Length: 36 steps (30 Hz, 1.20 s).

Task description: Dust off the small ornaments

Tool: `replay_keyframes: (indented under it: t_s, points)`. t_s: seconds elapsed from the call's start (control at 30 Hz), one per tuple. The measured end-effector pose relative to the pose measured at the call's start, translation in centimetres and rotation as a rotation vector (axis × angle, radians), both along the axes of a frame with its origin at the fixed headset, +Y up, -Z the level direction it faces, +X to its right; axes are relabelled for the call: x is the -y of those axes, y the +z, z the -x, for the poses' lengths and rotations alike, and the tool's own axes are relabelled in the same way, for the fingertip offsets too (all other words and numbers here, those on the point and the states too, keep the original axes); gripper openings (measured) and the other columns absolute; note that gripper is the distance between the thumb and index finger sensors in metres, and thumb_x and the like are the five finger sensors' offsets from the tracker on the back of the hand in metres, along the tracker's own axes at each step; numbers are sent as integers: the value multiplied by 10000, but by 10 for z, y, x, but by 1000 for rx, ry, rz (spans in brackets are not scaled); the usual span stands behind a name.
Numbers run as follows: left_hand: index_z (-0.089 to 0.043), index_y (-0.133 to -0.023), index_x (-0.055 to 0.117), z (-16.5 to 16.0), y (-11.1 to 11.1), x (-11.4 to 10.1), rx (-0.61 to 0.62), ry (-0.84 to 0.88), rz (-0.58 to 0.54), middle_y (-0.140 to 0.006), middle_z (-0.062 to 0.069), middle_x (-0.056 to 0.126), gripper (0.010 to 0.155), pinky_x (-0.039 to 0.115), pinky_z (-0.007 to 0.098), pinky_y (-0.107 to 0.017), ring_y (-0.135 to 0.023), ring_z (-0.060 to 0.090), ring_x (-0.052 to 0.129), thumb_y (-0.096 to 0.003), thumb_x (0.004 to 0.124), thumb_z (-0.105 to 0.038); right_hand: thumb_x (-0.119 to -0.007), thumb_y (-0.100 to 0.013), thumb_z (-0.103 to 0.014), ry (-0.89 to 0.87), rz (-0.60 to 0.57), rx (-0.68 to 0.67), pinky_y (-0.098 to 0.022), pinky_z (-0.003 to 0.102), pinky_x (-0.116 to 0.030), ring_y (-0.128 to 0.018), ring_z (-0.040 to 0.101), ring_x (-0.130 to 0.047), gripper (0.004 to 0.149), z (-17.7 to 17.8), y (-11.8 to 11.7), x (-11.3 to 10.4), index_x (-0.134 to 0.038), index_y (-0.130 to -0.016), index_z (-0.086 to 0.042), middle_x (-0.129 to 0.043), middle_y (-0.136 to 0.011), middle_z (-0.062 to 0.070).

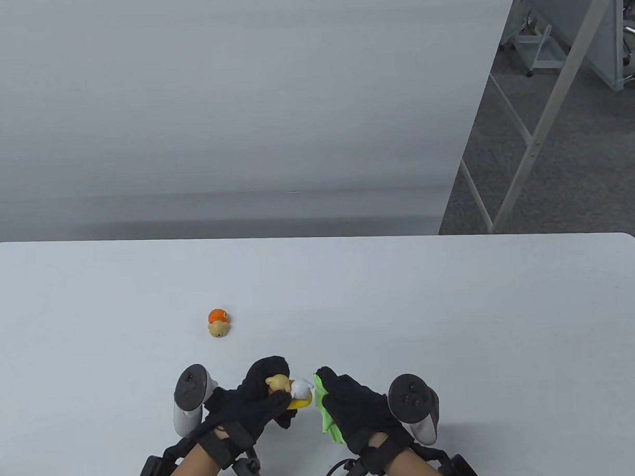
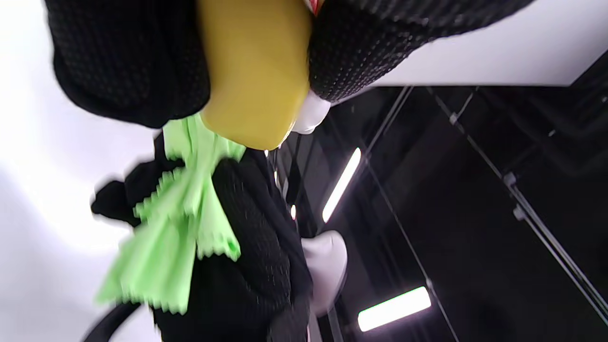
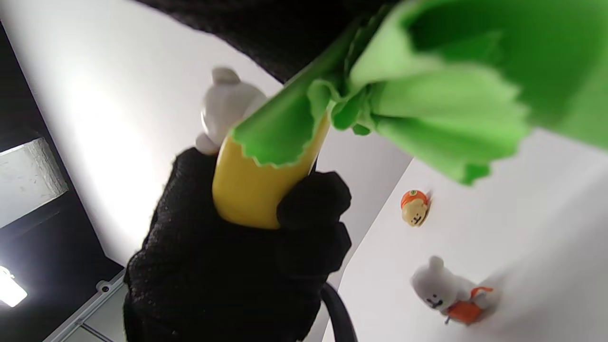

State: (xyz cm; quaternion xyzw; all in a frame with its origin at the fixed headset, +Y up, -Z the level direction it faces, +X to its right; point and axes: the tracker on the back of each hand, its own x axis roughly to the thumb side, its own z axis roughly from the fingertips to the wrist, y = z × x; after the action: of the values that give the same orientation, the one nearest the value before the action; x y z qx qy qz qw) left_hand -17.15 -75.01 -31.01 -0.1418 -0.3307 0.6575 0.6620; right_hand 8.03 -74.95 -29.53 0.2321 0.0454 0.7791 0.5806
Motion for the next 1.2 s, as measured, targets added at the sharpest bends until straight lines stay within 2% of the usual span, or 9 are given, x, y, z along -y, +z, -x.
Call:
replay_keyframes:
  t_s: [0.13,0.23,0.43,0.67,0.83,0.93,1.07,1.13,1.2]
  points:
    - [-50,-1086,337,-3,2,-2,-39,-75,-44,-1068,283,397,685,918,551,-390,-651,515,924,-598,745,-302,-783,-542,-103,20,8,-31,-443,749,-775,-521,518,-913,479,5,4,-1,-673,-974,72,-823,-751,460]
    - [-52,-1082,327,-3,5,-5,-117,-122,-96,-1067,270,387,689,921,550,-406,-669,509,922,-593,739,-309,-786,-540,-99,72,-61,-17,-446,753,-774,-521,521,-913,486,7,6,-8,-664,-970,90,-823,-751,462]
    - [-59,-1061,358,0,2,-3,-234,-139,-111,-1029,250,414,686,954,538,-420,-693,505,952,-577,765,-325,-789,-539,-103,24,-52,12,-441,748,-784,-515,515,-920,495,10,7,-12,-645,-958,117,-830,-745,457]
    - [-51,-1025,454,7,1,-11,-363,-165,-140,-941,245,527,689,979,524,-393,-677,513,1002,-551,837,-373,-797,-539,-109,0,-83,-42,-444,746,-786,-518,511,-925,492,10,7,-20,-651,-957,106,-838,-750,447]
    - [-57,-987,561,24,-2,-7,-475,-194,-133,-820,182,739,665,1002,471,-298,-548,421,1089,-570,866,-475,-790,-547,-117,-26,-79,-27,-456,742,-780,-532,507,-920,483,9,4,-21,-673,-975,73,-829,-765,439]
    - [-62,-988,547,21,0,-5,-444,-179,-64,-780,165,779,658,1017,422,-217,-442,367,1126,-595,833,-506,-788,-549,-114,-6,-115,38,-459,746,-771,-536,513,-912,488,6,5,-14,-656,-981,71,-822,-768,444]
    - [-116,-1145,453,6,4,-9,-392,-187,-112,-651,143,868,643,989,375,-74,-221,286,1127,-652,660,-472,-778,-545,-112,55,-181,81,-455,745,-773,-534,512,-909,493,13,12,-14,-642,-980,76,-813,-764,448]
    - [-130,-1134,561,6,2,-8,-322,-161,-116,-687,151,850,604,987,377,-100,-253,298,1120,-648,641,-479,-780,-545,-108,25,-167,56,-452,746,-772,-529,514,-909,490,10,11,-16,-651,-979,79,-814,-763,451]
    - [-107,-1152,522,2,2,-4,-174,-80,-44,-888,248,702,653,968,415,-191,-383,360,1079,-635,648,-485,-783,-545,-103,16,-172,58,-457,752,-764,-532,521,-904,483,6,11,-22,-665,-978,73,-810,-766,456]
